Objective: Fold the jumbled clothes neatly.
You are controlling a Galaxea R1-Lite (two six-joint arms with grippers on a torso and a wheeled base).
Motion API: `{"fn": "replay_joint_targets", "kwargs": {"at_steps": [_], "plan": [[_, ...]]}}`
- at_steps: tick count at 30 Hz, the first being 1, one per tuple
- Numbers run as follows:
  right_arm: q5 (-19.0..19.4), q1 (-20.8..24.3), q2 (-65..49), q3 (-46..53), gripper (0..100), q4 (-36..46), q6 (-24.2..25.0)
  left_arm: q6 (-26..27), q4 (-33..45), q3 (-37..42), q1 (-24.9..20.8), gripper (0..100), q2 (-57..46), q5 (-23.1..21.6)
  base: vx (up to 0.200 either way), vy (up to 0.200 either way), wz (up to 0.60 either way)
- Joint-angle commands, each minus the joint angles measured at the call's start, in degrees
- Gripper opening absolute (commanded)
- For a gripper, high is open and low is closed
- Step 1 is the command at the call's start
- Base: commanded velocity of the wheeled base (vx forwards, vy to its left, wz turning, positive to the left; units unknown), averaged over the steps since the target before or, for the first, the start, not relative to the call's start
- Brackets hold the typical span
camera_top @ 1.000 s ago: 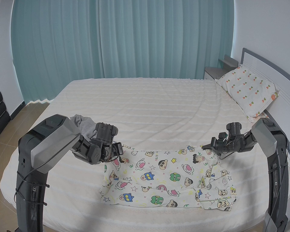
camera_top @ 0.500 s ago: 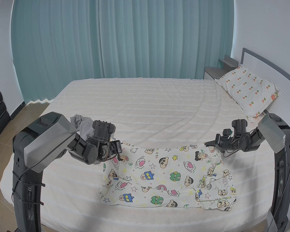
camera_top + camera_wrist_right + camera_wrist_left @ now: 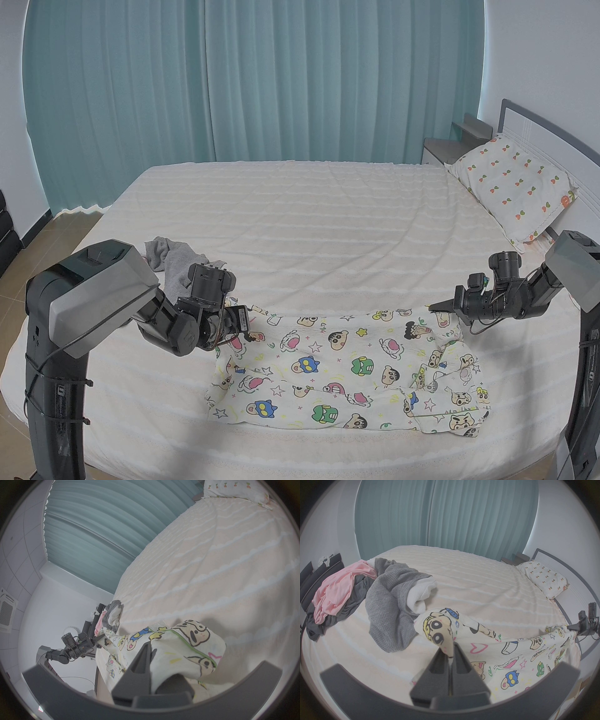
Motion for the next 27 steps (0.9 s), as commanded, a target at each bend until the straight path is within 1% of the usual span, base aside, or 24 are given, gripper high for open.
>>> {"fn": "replay_joint_targets", "kwargs": {"at_steps": [1,4,5,7,9,10,15,17,21,22,23,24,26,27], "plan": [[0.11,0.03,-2.47,5.65,0,0.02,-1.73,0.10,-3.15,5.21,-0.16,0,-0.97,-0.07,0.000,0.000,0.00],[-0.06,-0.06,-2.55,8.02,0,-0.07,-4.01,0.10,-4.56,6.97,-0.34,0,-1.15,-0.07,0.000,0.000,0.00],[-0.06,-0.06,-2.55,8.02,0,-0.07,-4.01,0.10,-4.56,6.97,-0.34,0,-1.15,-0.07,0.000,0.000,0.00],[-0.33,-0.06,-3.08,11.01,0,0.02,-7.79,0.10,-5.09,9.52,-0.34,0,-2.11,-0.34,0.000,0.000,0.00],[-0.33,-0.06,-3.43,11.80,0,0.11,-8.76,0.10,-5.09,10.31,-0.34,0,-2.29,-0.86,0.000,0.000,0.00],[-0.41,-0.06,-3.87,13.29,0,0.02,-9.99,0.10,-5.09,11.89,-0.60,0,-2.99,-2.01,0.000,0.000,0.00],[-1.29,-0.06,-3.96,14.61,0,0.11,-11.84,0.19,-5.09,14.97,-1.48,0,-3.43,-2.53,0.000,0.000,0.00],[-2.44,-0.06,-4.05,16.37,0,0.11,-13.95,0.54,-5.17,16.73,-2.01,0,-3.26,-2.53,0.000,0.000,0.00],[-5.25,-0.06,-3.52,19.18,0,0.11,-20.54,3.44,-5.09,18.66,-2.27,0,-2.99,-2.62,0.000,0.000,0.00],[-5.42,-0.06,-3.43,19.18,0,0.11,-20.71,3.53,-5.09,18.75,-2.27,0,-2.90,-2.62,0.000,0.000,0.00],[-7.53,-0.06,-3.08,19.71,0,0.02,-22.03,4.06,-5.09,19.28,-2.45,0,-2.90,-2.62,0.000,0.000,0.00],[-8.50,-0.06,-2.73,19.89,0,0.02,-22.30,4.23,-5.09,19.63,-2.62,0,-2.90,-2.62,0.000,0.000,0.00],[-9.20,-0.24,-2.47,20.06,0,0.02,-22.47,4.41,-5.00,19.80,-2.80,0,-2.90,-2.53,0.000,0.000,0.00],[-9.82,-0.50,-2.47,20.50,0,0.02,-23.35,5.11,-5.00,20.60,-2.89,0,-2.82,-2.53,0.000,0.000,0.00]]}}
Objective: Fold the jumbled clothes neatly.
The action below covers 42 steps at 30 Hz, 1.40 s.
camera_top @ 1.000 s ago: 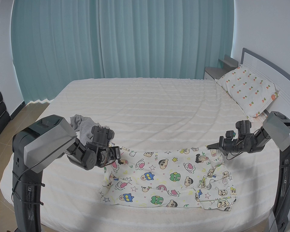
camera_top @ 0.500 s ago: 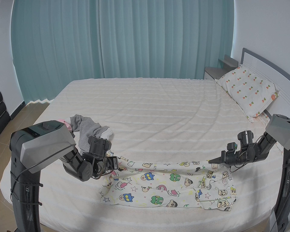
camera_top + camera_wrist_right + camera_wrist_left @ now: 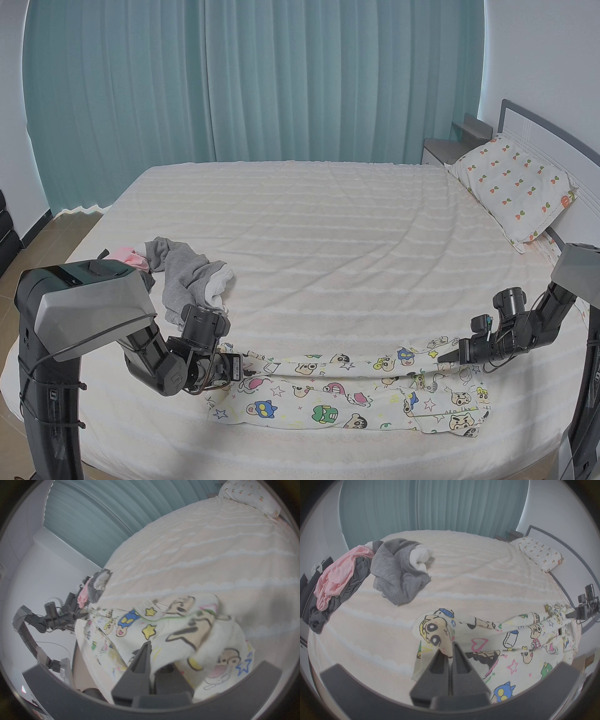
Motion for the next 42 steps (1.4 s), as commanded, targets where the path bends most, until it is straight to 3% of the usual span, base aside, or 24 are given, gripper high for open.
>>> {"fn": "replay_joint_targets", "kwargs": {"at_steps": [1,5,22,23,27,28,42], "plan": [[-1.02,-0.37,0.95,1.60,0,-0.03,-1.82,1.29,0.09,2.22,-0.57,0,0.39,0.10,0.000,0.000,0.00],[-3.57,-0.37,1.12,1.87,0,-0.12,-4.54,2.87,0.00,3.18,-0.57,0,1.18,0.10,0.000,0.000,0.00],[-7.00,-0.10,0.42,4.06,0,-0.03,-7.27,2.87,0.44,3.97,-1.80,0,1.45,0.27,0.000,0.000,0.00],[-7.26,-0.10,0.07,4.50,0,-0.03,-7.44,2.87,0.44,3.97,-1.80,100,1.45,0.27,0.000,0.000,0.00],[-9.02,-0.19,-0.28,5.29,0,-0.03,-8.41,2.87,0.26,3.97,-1.98,100,1.45,0.27,0.000,0.000,0.00],[-9.11,-0.19,-0.28,5.29,100,-0.03,-8.41,2.87,0.26,3.97,-1.98,100,1.53,0.27,0.000,0.000,0.00],[-14.21,-1.33,-1.43,7.40,100,-0.12,-9.29,2.96,-8.79,11.97,0.22,100,-0.49,0.54,0.000,0.000,0.00]]}}
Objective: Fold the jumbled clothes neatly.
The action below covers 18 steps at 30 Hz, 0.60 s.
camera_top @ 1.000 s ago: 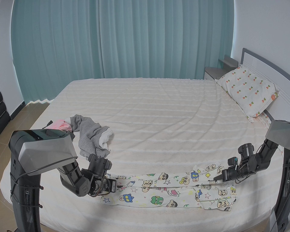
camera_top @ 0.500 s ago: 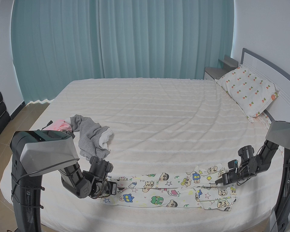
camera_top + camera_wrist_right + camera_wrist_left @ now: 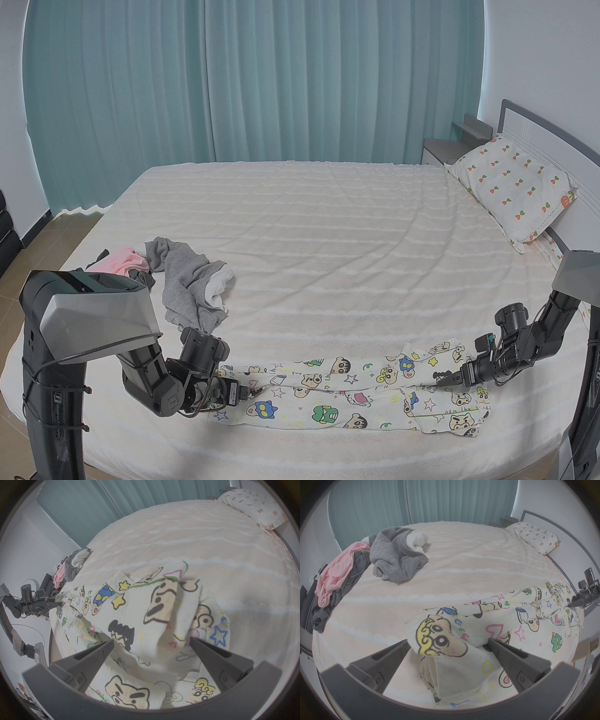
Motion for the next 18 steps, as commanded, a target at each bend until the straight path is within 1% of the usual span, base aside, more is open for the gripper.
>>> {"fn": "replay_joint_targets", "kwargs": {"at_steps": [1,5,9,11,14,15,17,18], "plan": [[-1.68,-0.98,-1.19,1.21,100,-0.06,-0.65,0.41,-3.98,3.92,2.09,100,-1.27,0.26,0.000,0.000,0.00],[-1.86,-2.48,-3.65,2.09,100,0.03,-0.74,-0.12,-6.88,5.50,4.73,100,-2.94,0.17,0.000,0.000,0.00],[-1.86,-3.36,-5.94,3.94,100,-0.06,-0.83,-0.73,-9.60,7.96,5.79,100,-4.79,-0.62,0.000,0.000,0.00],[-1.86,-3.45,-7.08,5.43,100,-0.06,-1.00,-2.23,-11.80,8.84,6.14,100,-4.96,-1.58,0.000,0.000,0.00],[-1.51,-3.53,-8.31,7.45,100,-1.29,-0.91,-4.43,-13.38,8.31,7.10,100,-4.87,-1.58,0.000,0.000,0.00],[-1.16,-3.53,-9.28,8.95,100,-2.96,-0.65,-7.24,-13.56,7.61,7.46,100,-5.49,-1.67,0.000,0.000,0.00],[-1.16,-3.53,-9.28,8.95,100,-2.96,-0.65,-7.24,-13.56,7.61,7.46,100,-5.49,-1.67,0.000,0.000,0.00],[1.04,-3.45,-11.21,12.29,100,-7.09,-0.39,-16.82,-12.94,4.62,7.19,100,-6.45,-2.73,0.000,0.000,0.00]]}}
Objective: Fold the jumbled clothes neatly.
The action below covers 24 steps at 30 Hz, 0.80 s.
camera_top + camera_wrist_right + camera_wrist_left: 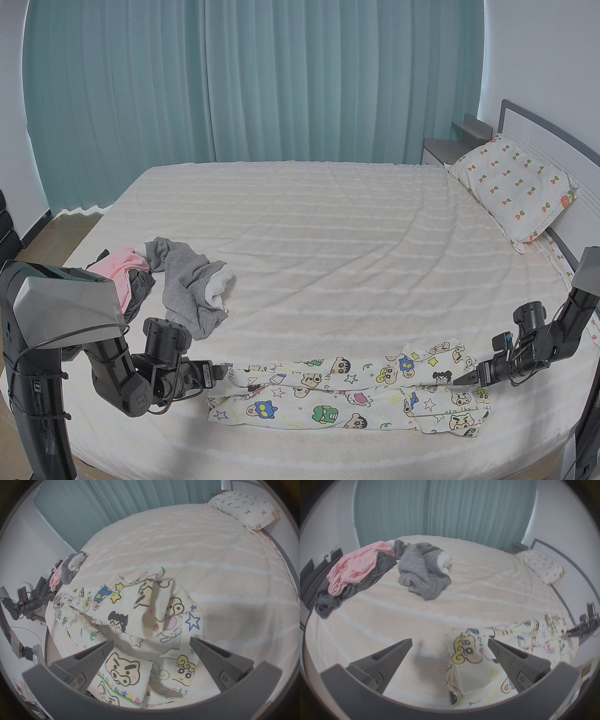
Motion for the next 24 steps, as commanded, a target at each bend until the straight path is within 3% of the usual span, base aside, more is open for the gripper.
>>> {"fn": "replay_joint_targets", "kwargs": {"at_steps": [1,2,3,5,9,11,12,18,24], "plan": [[2.32,0.00,-3.93,4.79,100,-4.44,0.36,-9.97,0.28,-3.39,0.32,100,-1.79,-1.06,0.000,0.000,0.00],[5.40,0.36,-5.78,7.52,100,-7.96,2.47,-17.35,4.50,-5.85,-0.91,100,-1.70,-4.49,0.000,0.000,0.00],[5.40,0.36,-5.78,7.52,100,-7.96,2.47,-17.35,4.50,-5.85,-0.91,100,-1.70,-4.49,0.000,0.000,0.00],[6.19,2.47,-7.54,9.89,100,-10.60,9.15,-21.48,12.06,-10.95,-1.35,100,-0.82,-5.72,0.000,0.000,0.00],[6.45,5.37,-9.65,12.44,100,-16.57,22.77,-28.34,18.92,-16.93,-1.44,100,1.99,-5.72,0.000,0.000,0.00],[6.45,5.89,-9.56,12.88,100,-17.72,24.44,-28.60,19.44,-17.28,-1.53,100,2.17,-5.63,0.000,0.000,0.00],[6.28,7.39,-8.59,14.64,100,-22.46,29.54,-28.69,20.32,-17.63,-1.88,100,2.26,-5.54,0.000,0.000,0.00],[5.05,8.44,-4.29,19.65,100,-35.03,31.03,-28.51,20.50,-17.63,-2.32,100,2.61,-5.28,0.000,0.000,0.00],[5.05,8.44,-2.18,22.28,100,-41.62,31.21,-28.42,20.50,-17.01,-3.64,100,2.70,-3.25,0.000,0.000,0.00]]}}
